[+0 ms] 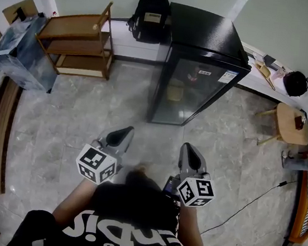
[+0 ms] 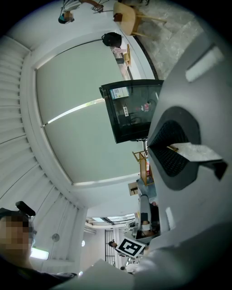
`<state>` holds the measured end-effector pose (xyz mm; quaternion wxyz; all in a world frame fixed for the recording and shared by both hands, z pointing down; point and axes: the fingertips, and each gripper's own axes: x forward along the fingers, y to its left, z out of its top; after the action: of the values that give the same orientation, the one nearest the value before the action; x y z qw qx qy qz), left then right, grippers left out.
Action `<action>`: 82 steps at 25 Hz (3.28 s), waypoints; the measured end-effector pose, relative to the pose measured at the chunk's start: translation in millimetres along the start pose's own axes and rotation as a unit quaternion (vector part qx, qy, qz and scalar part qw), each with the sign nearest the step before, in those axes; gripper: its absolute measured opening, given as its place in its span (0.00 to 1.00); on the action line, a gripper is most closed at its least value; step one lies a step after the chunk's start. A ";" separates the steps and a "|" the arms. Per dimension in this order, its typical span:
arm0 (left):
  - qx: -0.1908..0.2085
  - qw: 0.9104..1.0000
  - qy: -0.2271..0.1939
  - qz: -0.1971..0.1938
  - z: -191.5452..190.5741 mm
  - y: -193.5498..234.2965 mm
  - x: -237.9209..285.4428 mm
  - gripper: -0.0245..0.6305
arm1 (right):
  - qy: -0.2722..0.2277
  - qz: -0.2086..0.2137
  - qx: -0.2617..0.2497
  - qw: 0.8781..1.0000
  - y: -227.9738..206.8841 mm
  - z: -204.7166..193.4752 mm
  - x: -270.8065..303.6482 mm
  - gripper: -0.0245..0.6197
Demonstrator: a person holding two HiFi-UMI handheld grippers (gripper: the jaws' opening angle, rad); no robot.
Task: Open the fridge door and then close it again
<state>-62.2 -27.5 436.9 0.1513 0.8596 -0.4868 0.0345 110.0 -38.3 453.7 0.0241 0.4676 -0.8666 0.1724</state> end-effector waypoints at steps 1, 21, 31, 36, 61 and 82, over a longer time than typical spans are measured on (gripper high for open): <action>0.000 1.000 -0.002 0.003 2.4 2.2 5.4 0.04 | 0.002 0.002 0.001 1.000 -5.0 1.3 5.0 0.03; 0.006 1.000 -0.016 -0.020 47.9 42.0 62.6 0.11 | 0.006 0.007 -0.001 1.000 -17.0 27.9 65.5 0.03; 0.003 0.999 -0.004 -0.045 51.3 55.8 89.5 0.34 | -0.001 -0.001 0.005 1.000 -23.3 33.8 87.5 0.03; 0.008 0.999 -0.005 -0.046 53.8 68.4 105.0 0.34 | -0.005 -0.005 0.006 1.000 -25.5 35.9 94.6 0.03; 0.052 0.997 0.028 -0.058 56.4 130.5 250.8 0.34 | 0.000 -0.044 0.018 0.999 -61.6 41.7 123.5 0.03; 0.085 0.991 0.062 -0.087 53.4 148.4 318.9 0.36 | 0.015 -0.064 0.012 0.998 -74.2 37.8 121.8 0.03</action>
<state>-25.6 -378.0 485.6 0.1100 0.9046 -0.3950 0.1162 106.9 -185.5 463.4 0.0422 0.5194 -0.8325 0.1882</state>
